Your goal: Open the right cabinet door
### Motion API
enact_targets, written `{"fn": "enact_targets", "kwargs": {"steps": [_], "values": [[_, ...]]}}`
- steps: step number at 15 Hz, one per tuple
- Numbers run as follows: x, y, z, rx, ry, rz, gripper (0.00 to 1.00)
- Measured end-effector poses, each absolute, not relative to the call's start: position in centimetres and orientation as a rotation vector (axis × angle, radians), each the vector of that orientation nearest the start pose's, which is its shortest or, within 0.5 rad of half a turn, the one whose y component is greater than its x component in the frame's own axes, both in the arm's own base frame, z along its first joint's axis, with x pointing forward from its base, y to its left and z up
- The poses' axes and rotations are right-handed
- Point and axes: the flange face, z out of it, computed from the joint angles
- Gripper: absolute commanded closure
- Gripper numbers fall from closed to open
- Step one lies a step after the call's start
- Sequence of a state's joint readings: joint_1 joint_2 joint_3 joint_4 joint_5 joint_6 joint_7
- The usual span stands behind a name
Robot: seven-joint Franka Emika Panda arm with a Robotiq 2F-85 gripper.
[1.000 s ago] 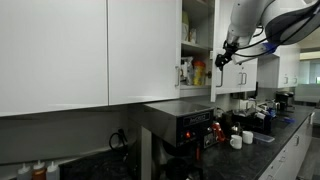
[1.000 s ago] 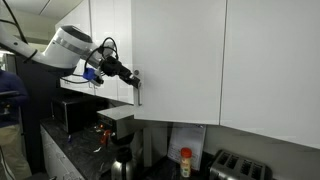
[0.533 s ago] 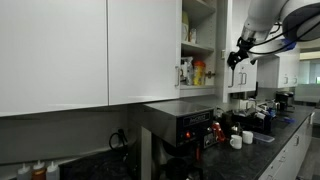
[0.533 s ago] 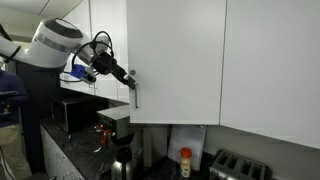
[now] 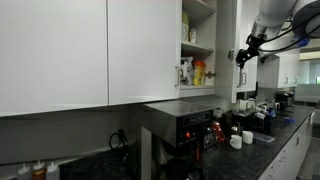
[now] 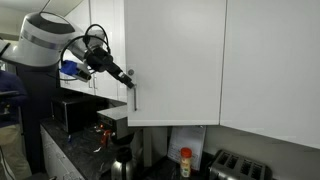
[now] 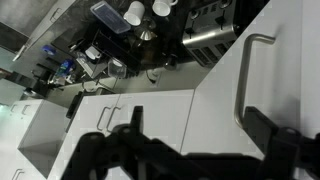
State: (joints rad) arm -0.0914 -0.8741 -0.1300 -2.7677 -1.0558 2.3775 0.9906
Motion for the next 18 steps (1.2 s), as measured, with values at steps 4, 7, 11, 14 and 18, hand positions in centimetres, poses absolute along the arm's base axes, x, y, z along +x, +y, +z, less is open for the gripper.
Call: {"fn": "enact_targets", "kwargs": {"steps": [4, 7, 11, 14, 18], "values": [[31.0, -9.7, 51.2, 2.428, -0.751, 0.878, 0.00], [30.0, -10.1, 51.3, 2.567, -0.773, 0.736, 0.00], [29.6, -8.4, 51.7, 2.759, -0.672, 0.571, 0.00], [29.8, -6.4, 52.5, 2.819, -0.564, 0.518, 0.00], [31.0, -3.7, 52.8, 2.735, -0.471, 0.553, 0.00]]}}
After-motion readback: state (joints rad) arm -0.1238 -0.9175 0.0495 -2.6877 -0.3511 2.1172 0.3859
